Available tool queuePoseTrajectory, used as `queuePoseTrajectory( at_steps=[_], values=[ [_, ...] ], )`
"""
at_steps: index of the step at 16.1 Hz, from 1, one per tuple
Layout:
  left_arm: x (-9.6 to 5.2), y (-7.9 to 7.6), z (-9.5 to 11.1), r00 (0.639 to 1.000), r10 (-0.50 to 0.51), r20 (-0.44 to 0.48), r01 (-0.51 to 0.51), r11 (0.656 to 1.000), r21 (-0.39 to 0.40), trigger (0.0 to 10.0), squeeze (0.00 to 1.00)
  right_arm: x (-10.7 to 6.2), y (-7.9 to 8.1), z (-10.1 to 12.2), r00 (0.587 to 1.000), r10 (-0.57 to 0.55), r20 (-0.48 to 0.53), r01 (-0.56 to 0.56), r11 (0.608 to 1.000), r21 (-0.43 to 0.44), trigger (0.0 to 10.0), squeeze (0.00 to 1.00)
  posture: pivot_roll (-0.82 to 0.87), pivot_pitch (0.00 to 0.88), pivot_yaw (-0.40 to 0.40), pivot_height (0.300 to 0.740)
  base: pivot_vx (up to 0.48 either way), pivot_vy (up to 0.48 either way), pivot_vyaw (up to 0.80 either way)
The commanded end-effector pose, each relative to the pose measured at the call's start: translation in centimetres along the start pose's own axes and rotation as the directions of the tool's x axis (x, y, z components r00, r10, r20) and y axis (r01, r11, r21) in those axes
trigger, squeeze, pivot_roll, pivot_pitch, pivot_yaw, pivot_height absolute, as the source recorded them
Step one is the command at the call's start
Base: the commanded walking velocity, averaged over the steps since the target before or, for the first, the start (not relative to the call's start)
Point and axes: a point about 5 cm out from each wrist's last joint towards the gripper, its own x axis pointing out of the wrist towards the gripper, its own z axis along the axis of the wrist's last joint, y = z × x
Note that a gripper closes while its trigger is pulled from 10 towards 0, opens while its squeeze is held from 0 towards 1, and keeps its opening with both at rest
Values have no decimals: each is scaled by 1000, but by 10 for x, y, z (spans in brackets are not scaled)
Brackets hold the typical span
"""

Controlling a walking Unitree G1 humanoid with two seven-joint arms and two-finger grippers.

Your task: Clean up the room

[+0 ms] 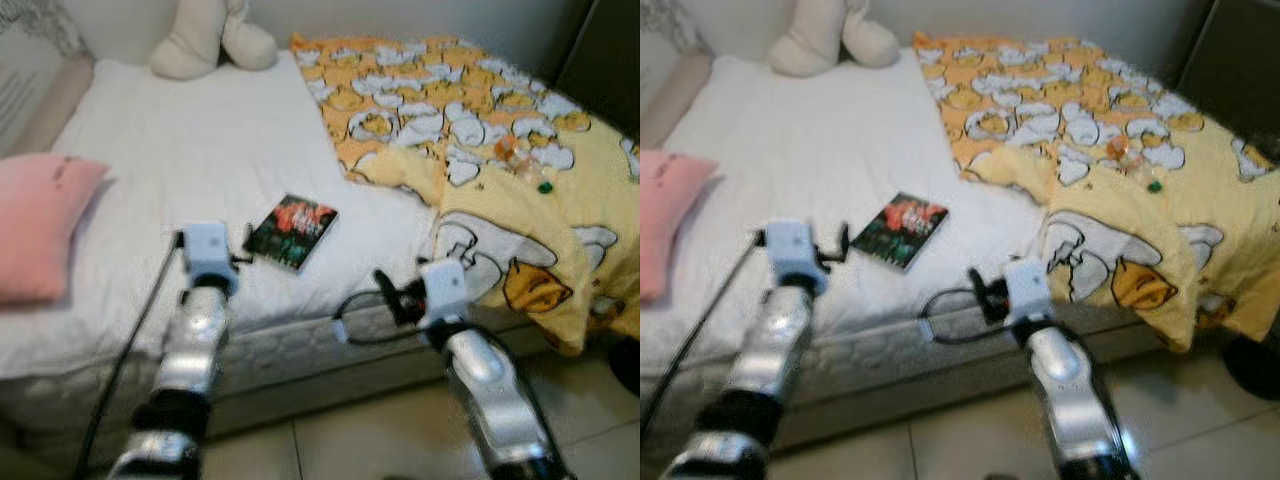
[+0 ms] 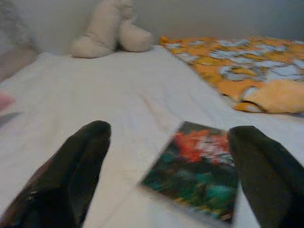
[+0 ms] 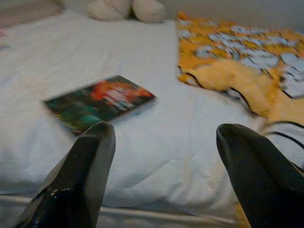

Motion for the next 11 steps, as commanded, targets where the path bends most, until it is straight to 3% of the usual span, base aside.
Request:
queuePoseTrajectory(
  at_steps=[1, 6, 8, 9, 10, 11],
  values=[
    [7, -3, 11, 999, -26, 37, 25, 999, 30, 10000, 1000, 1, -2, 2, 1000, -11, 4, 11, 1000, -10, 10000, 0, -172, 0, 31, 732, 480, 0, -650],
    [15, -6, 12, 999, -34, 7, 33, 999, 23, 10000, 1000, -5, -2, -1, 1000, -15, 11, 15, 1000, -4, 10000, 0, -190, 0, 38, 727, 480, 0, -509],
    [23, 2, 18, 999, 22, 24, -23, 999, 32, 10000, 1000, -9, 3, -4, 1000, 10, -6, -11, 999, -30, 10000, 0, -205, 0, 37, 723, 480, 0, 0],
    [30, 15, 21, 997, 70, 14, -71, 996, 45, 10000, 910, -12, 4, -5, 1000, 13, -5, -13, 1000, -27, 10000, 0, -216, 0, 34, 723, 0, 0, 0],
    [36, 26, 23, 996, 90, -1, -90, 994, 55, 10000, 0, -15, 4, -4, 1000, 14, -3, -14, 1000, -28, 10000, 0, -226, 0, 32, 723, 0, 0, 0],
    [40, 41, 27, 991, 130, -8, -129, 989, 65, 10000, 0, -17, 3, -4, 1000, 17, -3, -17, 999, -32, 10000, 0, -239, 8, 38, 723, 0, 0, 0]
  ],
)
